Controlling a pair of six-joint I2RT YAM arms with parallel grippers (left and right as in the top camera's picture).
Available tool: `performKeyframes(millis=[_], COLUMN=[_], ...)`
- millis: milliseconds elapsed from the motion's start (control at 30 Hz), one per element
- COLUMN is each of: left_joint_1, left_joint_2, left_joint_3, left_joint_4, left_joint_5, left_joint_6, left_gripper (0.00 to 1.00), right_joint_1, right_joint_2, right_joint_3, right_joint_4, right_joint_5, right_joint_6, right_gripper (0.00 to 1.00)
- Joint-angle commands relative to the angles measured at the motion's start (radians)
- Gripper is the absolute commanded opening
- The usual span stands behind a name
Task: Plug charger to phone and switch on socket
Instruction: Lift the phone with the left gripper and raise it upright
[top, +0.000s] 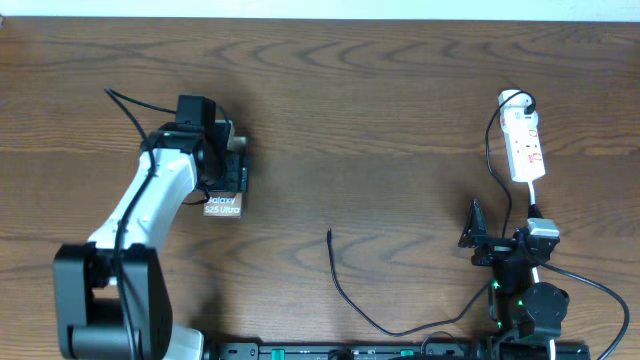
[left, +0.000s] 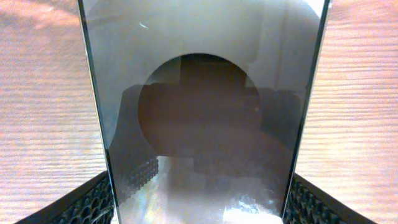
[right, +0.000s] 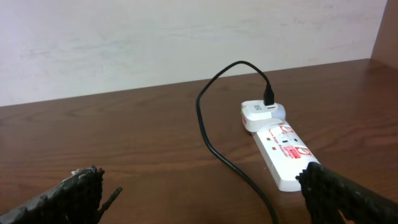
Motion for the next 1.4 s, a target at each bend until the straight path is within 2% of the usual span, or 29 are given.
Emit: performKeyframes(millis=[0, 367, 467, 500, 700, 933, 1367], left_joint_1=[-0.001, -0.001, -0.001, -0.001, -0.001, -0.001, -0.001], left_joint_2=[-0.062, -0.071, -0.071, -0.071, -0.071, -0.071, -0.071], left_joint_3=[0.032, 0.032, 0.032, 0.032, 0.032, 0.032, 0.032], left_joint_4=[-0.001, 0.033, 0.06, 0.06, 0.079, 0.304, 0.556], left_joint_5=[0.233, 0.751, 0.885, 0.914, 0.985, 1.109, 1.196], left_joint_6=[-0.049, -0.314, -0.493, -0.612, -0.921, -1.206, -1.618], left_gripper=[0.08, 0.08, 0.08, 0.07, 0.07, 0.08, 0.08], right_joint_1=[0.003, 0.003, 0.003, 0.003, 0.003, 0.003, 0.003], right_joint_2=[-0.006, -0.006, -0.006, -0.006, -0.006, -0.006, -0.006], right_joint_3=[-0.001, -0.001, -0.001, -0.001, -0.001, -0.001, -0.001], right_joint_4=[-0.005, -0.005, -0.005, -0.005, -0.005, -0.005, -0.005], right_joint_5=[0.008, 0.008, 0.008, 0.008, 0.008, 0.008, 0.008], right_joint_6=[-0.009, -0.009, -0.009, -0.009, -0.009, -0.009, -0.009], right_gripper=[0.99, 0.99, 0.99, 0.99, 0.99, 0.99, 0.99])
